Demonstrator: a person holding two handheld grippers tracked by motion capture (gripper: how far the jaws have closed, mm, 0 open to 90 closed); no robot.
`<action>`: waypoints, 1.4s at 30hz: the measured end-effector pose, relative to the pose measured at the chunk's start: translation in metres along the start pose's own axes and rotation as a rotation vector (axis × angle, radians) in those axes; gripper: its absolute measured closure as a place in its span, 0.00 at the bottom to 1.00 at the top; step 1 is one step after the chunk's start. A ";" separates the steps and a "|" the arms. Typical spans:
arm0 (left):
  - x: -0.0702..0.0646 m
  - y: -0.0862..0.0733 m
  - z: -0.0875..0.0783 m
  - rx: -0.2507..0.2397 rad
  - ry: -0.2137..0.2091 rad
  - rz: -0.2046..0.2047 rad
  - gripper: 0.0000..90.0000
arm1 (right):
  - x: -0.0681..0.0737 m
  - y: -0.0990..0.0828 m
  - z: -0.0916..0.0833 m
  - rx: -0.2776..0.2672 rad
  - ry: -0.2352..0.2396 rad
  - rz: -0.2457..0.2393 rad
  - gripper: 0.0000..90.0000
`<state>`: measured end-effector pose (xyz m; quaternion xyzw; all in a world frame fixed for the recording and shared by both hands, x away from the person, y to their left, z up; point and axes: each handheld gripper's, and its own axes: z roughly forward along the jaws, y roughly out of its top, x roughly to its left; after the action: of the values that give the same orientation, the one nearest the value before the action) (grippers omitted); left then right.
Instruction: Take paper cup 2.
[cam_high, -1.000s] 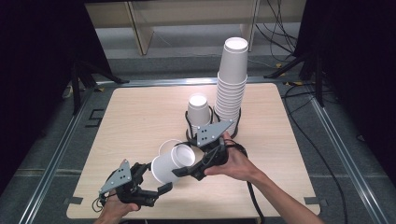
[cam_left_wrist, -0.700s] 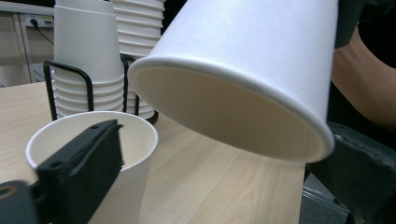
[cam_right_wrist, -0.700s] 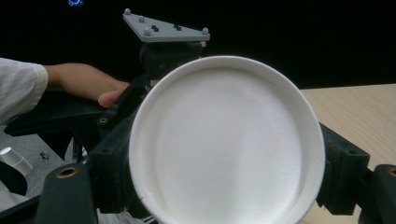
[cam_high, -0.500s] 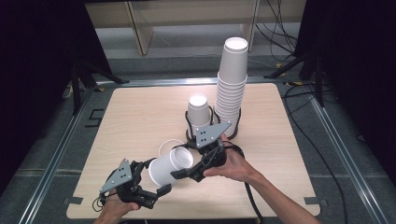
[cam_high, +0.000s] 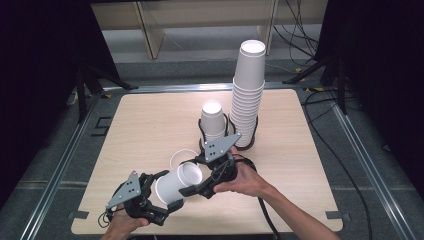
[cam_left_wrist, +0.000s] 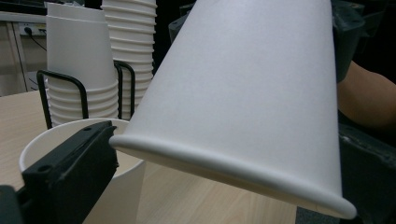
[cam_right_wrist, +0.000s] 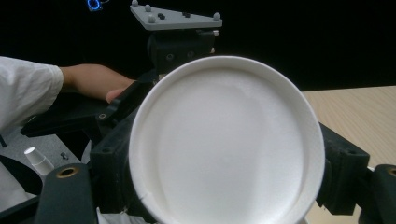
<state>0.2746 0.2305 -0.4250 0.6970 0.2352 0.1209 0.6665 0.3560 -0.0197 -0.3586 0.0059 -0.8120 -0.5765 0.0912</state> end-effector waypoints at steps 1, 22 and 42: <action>0.000 0.000 0.000 -0.001 -0.001 0.001 0.00 | 0.000 0.000 0.000 0.001 0.001 -0.001 0.26; -0.002 0.000 0.002 0.002 -0.036 0.017 0.06 | 0.001 -0.004 0.003 -0.001 0.018 0.020 0.26; -0.002 -0.001 0.005 0.031 -0.070 0.039 0.11 | 0.000 -0.008 0.000 0.015 0.025 0.026 0.26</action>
<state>0.2753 0.2258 -0.4258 0.7156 0.2000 0.1059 0.6609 0.3556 -0.0225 -0.3662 0.0034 -0.8152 -0.5689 0.1089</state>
